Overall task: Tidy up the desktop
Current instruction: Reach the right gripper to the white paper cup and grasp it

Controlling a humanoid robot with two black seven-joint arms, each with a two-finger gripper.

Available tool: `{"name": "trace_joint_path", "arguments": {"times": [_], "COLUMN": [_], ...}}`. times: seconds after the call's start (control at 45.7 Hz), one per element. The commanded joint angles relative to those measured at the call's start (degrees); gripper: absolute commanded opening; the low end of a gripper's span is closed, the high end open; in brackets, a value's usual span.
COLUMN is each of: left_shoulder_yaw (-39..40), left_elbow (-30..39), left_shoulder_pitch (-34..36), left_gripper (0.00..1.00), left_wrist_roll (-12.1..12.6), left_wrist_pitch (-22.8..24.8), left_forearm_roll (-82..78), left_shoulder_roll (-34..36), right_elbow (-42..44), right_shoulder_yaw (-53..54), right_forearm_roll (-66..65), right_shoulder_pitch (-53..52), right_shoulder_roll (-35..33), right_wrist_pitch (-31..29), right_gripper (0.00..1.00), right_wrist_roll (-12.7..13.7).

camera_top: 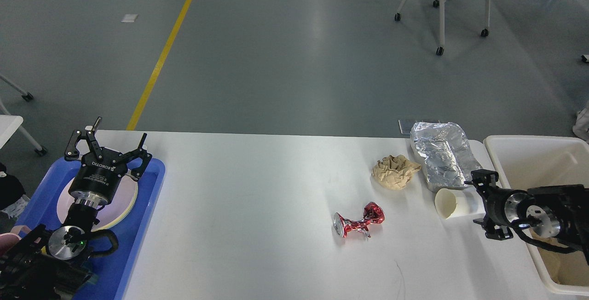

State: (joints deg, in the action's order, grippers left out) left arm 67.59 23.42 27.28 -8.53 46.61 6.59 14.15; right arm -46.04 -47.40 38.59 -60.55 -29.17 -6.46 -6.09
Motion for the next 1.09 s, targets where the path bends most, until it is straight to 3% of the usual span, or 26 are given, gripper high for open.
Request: {"name": "trace_joint_path", "arguments": {"times": [0.0,0.219,0.526,0.679,0.766,0.942,1.029,1.051,1.073], "left_shoulder_yaw": [0.0,0.0,0.0,0.0,0.0,0.0,0.0,0.0,0.0], "left_elbow": [-0.04,0.04,0.04,-0.04,0.04,0.04,0.04,-0.04,0.04], "left_shoulder_pitch": [-0.03,0.05,0.05,-0.03,0.05,-0.04,0.05,0.05,0.05], "left_gripper": [0.98,0.98,0.98,0.98,0.98,0.98,0.98,0.98,0.98], "left_wrist_roll": [0.0,0.0,0.0,0.0,0.0,0.0,0.0,0.0,0.0], "left_wrist_pitch": [0.06,0.06,0.06,-0.03,0.06,0.06,-0.03,0.06,-0.03], "left_forearm_roll": [0.0,0.0,0.0,0.0,0.0,0.0,0.0,0.0,0.0], "left_shoulder_roll": [0.0,0.0,0.0,0.0,0.0,0.0,0.0,0.0,0.0], "right_elbow": [1.3,1.48,1.57,4.2,4.29,4.29,4.29,4.12,4.12], "right_shoulder_yaw": [0.91,1.35,3.37,4.68,5.48,5.57,5.57,5.57,5.57], "right_forearm_roll": [0.0,0.0,-0.09,0.0,0.0,-0.09,-0.09,-0.18,-0.18], "right_shoulder_pitch": [1.14,2.19,3.34,5.09,5.36,5.36,5.53,5.62,5.62], "right_shoulder_roll": [0.6,1.48,2.01,3.15,3.24,3.24,3.24,3.15,3.15], "right_wrist_pitch": [0.39,1.62,4.08,5.14,5.14,5.23,5.23,5.14,4.97], "right_gripper": [1.0,0.97,0.68,0.66,0.6,0.32,0.25,0.2,0.09], "right_wrist_roll": [0.03,0.03,0.03,0.03,0.03,0.03,0.03,0.03,0.03]}}
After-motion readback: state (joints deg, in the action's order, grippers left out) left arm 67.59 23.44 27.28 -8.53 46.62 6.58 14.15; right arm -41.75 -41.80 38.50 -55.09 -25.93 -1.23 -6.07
